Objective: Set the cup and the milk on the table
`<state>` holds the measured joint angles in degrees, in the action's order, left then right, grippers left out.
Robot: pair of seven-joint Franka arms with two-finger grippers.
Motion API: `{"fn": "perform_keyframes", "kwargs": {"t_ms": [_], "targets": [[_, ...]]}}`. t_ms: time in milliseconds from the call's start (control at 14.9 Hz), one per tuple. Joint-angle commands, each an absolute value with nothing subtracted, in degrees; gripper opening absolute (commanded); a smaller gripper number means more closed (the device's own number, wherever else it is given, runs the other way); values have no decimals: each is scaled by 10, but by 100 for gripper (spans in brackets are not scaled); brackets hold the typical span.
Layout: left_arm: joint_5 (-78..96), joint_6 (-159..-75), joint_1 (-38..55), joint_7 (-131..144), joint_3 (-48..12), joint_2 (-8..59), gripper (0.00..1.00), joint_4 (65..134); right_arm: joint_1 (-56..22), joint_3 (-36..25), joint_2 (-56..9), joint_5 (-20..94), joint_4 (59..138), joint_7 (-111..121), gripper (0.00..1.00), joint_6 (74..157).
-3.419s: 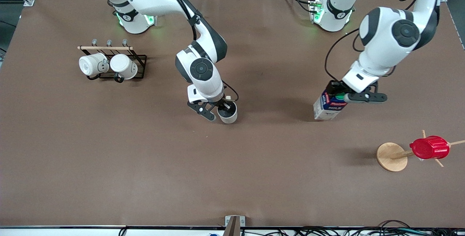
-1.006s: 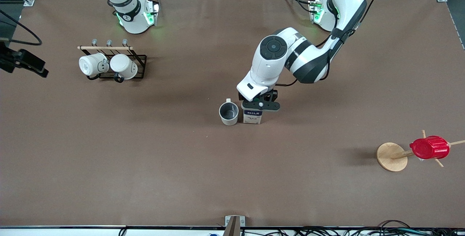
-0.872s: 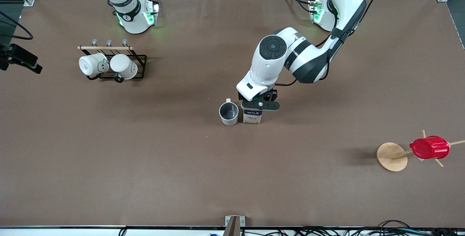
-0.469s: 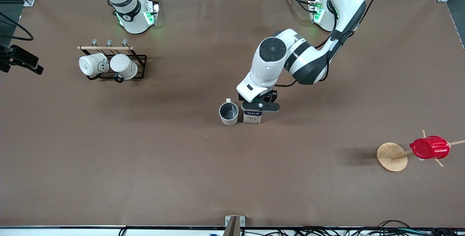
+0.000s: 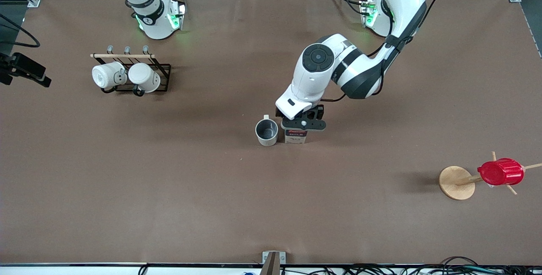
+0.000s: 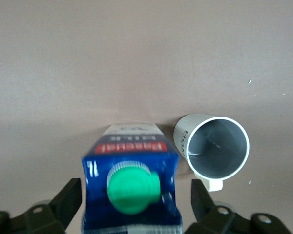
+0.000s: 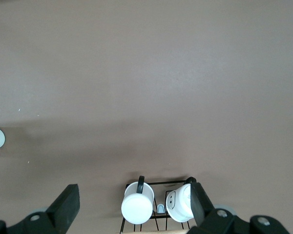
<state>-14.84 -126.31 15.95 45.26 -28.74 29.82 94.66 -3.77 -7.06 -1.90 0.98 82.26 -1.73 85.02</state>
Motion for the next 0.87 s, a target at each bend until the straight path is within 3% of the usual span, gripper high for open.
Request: {"fn": "perform_keyframes", "kwargs": {"t_ms": [0, 268, 804], "targets": [[-154, -1251, 158, 465, -287, 289, 100, 933, -37, -69, -11, 13, 829, -13, 100, 854], [-150, -1210, 145, 461, -287, 235, 100, 933, -38, -69, -11, 10, 827, -13, 100, 853], [-69, -1129, 23, 344, -294, 136, 100, 941, -33, -69, -13, 8, 817, -50, 100, 859]]}}
